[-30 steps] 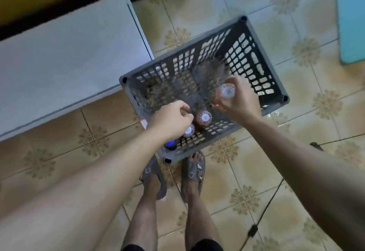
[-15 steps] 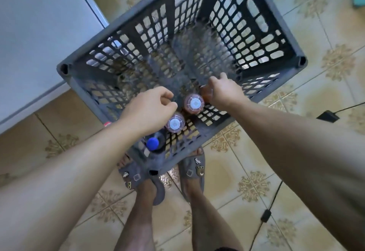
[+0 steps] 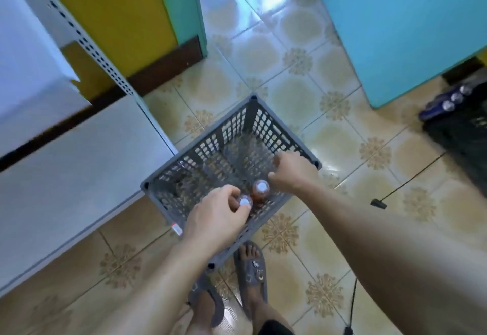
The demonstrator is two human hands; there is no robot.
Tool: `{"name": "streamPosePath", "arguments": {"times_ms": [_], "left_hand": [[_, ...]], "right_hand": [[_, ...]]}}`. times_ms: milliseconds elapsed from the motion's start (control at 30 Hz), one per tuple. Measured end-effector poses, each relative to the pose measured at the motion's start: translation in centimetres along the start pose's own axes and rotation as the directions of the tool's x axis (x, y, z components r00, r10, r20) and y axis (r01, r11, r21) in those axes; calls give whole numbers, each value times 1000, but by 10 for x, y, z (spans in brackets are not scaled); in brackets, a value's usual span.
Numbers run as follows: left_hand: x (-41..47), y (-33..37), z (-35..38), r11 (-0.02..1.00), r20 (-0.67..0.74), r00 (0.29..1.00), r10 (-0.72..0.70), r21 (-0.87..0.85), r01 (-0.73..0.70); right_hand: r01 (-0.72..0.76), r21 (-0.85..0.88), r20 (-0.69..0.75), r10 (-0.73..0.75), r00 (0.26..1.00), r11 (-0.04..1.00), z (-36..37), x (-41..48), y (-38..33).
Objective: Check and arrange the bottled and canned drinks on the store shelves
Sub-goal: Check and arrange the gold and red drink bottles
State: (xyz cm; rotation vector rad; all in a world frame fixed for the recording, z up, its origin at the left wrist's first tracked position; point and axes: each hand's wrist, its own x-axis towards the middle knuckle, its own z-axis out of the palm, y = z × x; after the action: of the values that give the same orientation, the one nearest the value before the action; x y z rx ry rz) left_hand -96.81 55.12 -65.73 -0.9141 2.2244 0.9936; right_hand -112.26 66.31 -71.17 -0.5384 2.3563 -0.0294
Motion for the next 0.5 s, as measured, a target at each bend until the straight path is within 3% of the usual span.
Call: {"name": "streamPosePath", "arguments": {"times_ms": [200,333,433,500], "left_hand": [[-127,72,-111,995,-119,989,88,65,-80],[-201,123,-190,975,-268,940,210,125,-183],[-262,156,-253,934,-415,838,355,200,-297],[-305,170,-296,902,-551,714,431,250,-352]], "right_hand": [[168,95,-124,-156,980,981,-157,-120,-49],[275,29,-360,-247,900,961,-279,-188,-90],[338,-8,-528,-291,798,941,-370,-237,-119],[403,-1,-627,-314,713,915,-424,-274,-144]]}}
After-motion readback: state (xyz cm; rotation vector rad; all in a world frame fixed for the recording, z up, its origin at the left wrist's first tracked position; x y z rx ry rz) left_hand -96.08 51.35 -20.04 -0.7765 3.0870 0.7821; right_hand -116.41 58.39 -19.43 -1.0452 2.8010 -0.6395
